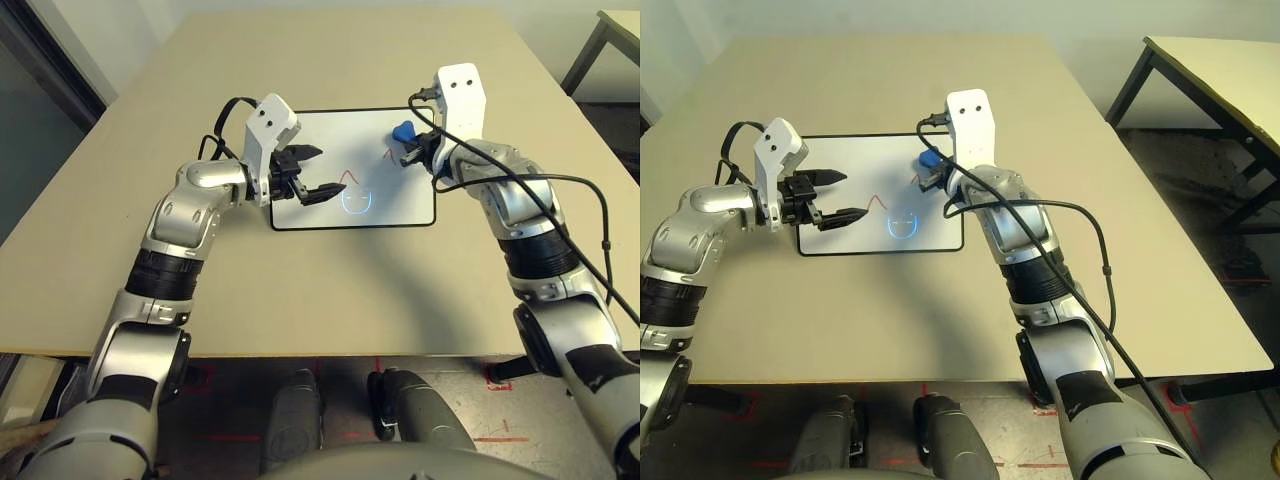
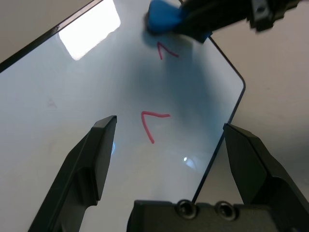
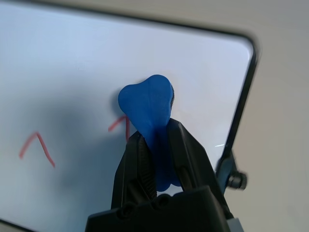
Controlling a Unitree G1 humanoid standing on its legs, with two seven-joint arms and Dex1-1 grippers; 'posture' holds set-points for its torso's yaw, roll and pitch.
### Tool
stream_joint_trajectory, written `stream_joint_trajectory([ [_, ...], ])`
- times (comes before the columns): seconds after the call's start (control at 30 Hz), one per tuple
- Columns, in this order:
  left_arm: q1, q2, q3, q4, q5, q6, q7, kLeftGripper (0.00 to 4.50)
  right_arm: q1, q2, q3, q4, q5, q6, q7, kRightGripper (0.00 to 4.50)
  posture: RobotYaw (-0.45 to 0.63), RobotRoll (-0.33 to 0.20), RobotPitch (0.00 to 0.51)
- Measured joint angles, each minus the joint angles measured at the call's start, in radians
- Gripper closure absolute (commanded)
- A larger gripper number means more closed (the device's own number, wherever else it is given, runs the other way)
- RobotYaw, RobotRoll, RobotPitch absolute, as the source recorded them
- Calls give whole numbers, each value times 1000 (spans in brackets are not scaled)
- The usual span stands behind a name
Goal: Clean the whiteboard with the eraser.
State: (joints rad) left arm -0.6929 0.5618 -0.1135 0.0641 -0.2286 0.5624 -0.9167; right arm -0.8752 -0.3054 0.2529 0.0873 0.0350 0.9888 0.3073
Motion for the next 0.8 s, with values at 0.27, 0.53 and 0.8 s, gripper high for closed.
stream_joint_trajectory([
  [0.27,1,1,9,-27,-16,38,11,0,41,6,62,-41,-12,31,43,3936,-5,0,99],
  [0.53,0,-2,9,-27,-19,41,13,0,51,6,80,-49,-17,45,59,3936,-14,0,100],
  [0.8,-5,-11,9,-26,-20,41,13,0,12,7,28,-15,-32,19,27,3937,-17,0,99],
])
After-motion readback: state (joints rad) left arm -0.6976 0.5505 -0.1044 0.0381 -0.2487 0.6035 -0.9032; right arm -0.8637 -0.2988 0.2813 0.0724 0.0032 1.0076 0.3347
